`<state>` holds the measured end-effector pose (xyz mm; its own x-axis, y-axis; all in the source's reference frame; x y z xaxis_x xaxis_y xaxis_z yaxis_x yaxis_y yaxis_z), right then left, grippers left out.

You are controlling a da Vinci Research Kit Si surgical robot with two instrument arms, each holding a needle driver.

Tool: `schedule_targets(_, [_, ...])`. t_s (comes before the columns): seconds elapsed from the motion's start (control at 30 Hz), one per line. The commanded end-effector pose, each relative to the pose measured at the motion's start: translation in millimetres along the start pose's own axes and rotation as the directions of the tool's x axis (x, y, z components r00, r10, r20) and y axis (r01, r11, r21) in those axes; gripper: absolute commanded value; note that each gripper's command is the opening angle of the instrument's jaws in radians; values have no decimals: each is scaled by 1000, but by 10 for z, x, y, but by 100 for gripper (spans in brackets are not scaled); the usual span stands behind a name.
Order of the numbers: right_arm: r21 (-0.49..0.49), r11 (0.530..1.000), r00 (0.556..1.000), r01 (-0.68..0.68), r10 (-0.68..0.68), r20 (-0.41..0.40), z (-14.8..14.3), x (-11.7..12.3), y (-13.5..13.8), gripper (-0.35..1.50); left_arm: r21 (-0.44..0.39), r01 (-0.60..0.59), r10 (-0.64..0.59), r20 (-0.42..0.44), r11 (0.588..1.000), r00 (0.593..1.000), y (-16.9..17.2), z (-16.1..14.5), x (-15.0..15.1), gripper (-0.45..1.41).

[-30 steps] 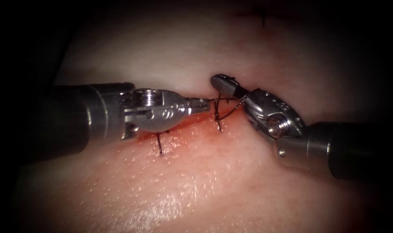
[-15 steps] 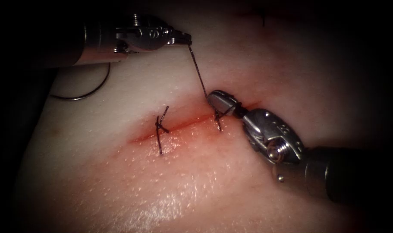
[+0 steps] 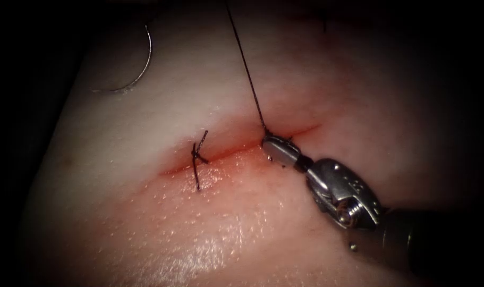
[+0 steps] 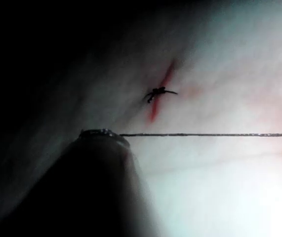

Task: Wound Closure
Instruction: Pull through loop and down with right hand while tightening upward with left end-effector

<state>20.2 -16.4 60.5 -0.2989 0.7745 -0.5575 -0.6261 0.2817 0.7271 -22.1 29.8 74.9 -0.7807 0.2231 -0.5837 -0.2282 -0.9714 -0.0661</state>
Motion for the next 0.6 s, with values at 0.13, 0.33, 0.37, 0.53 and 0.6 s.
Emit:
schedule_targets(0.13, [18,1000,1000,14,-14,-6,2,-14,-5,-35,18,8,-8,-11,1000,1000,-33,13,1,-45])
schedule_targets(0.33, [43,998,999,43,-42,-14,-1,-15,-5,-35,45,33,-32,-10,998,999,-53,17,-1,-45])
schedule_targets(0.37, [49,998,999,49,-48,-16,-2,-15,-6,-35,49,31,-30,-10,998,999,-56,18,-1,-45])
schedule_targets(0.53, [62,995,997,72,-71,-22,-8,-20,-3,-35,145,-25,26,-3,989,1000,-68,17,1,-45])
schedule_targets(0.6, [66,995,997,80,-78,-19,-13,-27,0,-35,185,-59,57,15,981,998,-74,16,2,-45])
